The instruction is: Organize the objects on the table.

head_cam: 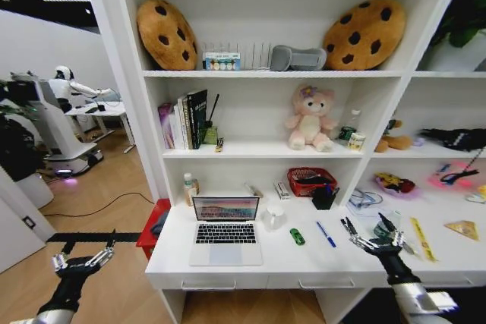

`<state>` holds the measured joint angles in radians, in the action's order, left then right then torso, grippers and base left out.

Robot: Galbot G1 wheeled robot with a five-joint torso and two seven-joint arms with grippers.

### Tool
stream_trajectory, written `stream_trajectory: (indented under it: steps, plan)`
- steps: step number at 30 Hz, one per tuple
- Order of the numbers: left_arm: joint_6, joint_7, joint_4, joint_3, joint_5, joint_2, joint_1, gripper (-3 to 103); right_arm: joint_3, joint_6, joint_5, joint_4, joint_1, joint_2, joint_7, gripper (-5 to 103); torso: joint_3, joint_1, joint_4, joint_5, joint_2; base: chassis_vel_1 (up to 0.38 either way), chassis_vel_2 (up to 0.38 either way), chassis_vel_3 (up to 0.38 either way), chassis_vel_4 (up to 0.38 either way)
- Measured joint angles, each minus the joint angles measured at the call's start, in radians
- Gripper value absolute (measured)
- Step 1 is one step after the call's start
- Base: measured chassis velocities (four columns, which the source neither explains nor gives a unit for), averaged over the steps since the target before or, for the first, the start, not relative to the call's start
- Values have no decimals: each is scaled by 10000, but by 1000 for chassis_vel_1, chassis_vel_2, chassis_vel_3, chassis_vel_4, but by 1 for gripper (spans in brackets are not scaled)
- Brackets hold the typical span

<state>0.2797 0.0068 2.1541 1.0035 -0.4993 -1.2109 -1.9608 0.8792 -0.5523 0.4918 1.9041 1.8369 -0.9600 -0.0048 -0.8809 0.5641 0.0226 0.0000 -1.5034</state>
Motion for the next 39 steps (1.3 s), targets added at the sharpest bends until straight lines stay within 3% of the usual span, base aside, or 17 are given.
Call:
stream_trajectory:
  steps: [13,16,19,21,22,23,25,27,28,30,31,32,34,35,37,38,39]
  plan:
    - [-21,-9,127,-55,148,36,-50,97,-106,-50,-191,-93,52,-158,155,100,1,-6,0,-2,-2,-42,48,45,-36]
    - [-239,145,385,-124,921,505,-216,91,-245,-46,-191,-219,156,-363,323,100,1,-6,-3,1,-3,57,-34,-29,33]
    - [-314,190,457,-183,1166,693,-241,91,-286,-59,-212,-277,189,-443,350,100,1,-6,-1,0,-2,17,-13,-5,2]
    - [-564,268,709,-481,1559,1343,-255,83,-402,-130,-318,-490,208,-676,479,100,0,-3,1,0,-1,0,0,0,0]
    - [-564,268,709,-481,1559,1343,-255,83,-402,-130,-318,-490,208,-676,479,100,0,-3,1,0,-1,0,0,0,0]
    - [-733,273,858,-659,1601,1780,-248,72,-470,-163,-330,-633,197,-777,550,100,0,-1,0,-2,0,0,0,0,0]
    - [-855,271,964,-769,1607,2155,-237,72,-509,-192,-337,-729,179,-841,577,100,-1,0,0,-2,0,0,0,0,0]
    - [-1192,256,1210,-999,1519,3449,-197,56,-615,-310,-438,-942,107,-971,597,100,-1,1,0,0,0,0,0,0,0]
    - [-1192,256,1210,-999,1519,3449,-197,56,-615,-310,-438,-942,107,-971,597,100,-1,1,0,0,0,0,0,0,0]
    - [-1435,244,1306,-1123,1307,4560,-137,44,-708,-341,-488,-979,53,-1049,604,100,-2,2,-1,-1,1,0,0,0,0]
    - [-1513,236,1306,-1181,1219,5059,-81,44,-724,-341,-487,-955,54,-1077,605,100,-2,1,0,0,0,0,0,0,0]
    - [-1513,236,1306,-1181,1219,5059,-81,44,-724,-341,-487,-955,54,-1077,605,100,-2,1,0,0,0,0,0,0,0]
    - [-1632,222,1243,-1257,871,6203,18,28,-685,-338,-494,-867,43,-1106,608,100,-1,2,0,-4,1,0,0,0,0]
    - [-1632,222,1243,-1257,871,6203,18,28,-685,-338,-494,-867,43,-1106,608,100,-1,2,0,-4,1,0,0,0,0]
    - [-1743,208,1252,-1247,347,7211,8,17,-615,-327,-488,-862,19,-1095,612,100,-2,2,-3,-3,1,0,0,0,0]
    - [-1743,208,1252,-1247,347,7211,8,17,-615,-327,-488,-862,19,-1095,612,100,-2,2,-3,-3,1,0,0,0,0]
    - [-1824,198,1264,-1200,-12,7935,36,11,-581,-323,-487,-876,9,-1094,615,100,-2,2,-2,0,0,0,0,0,0]
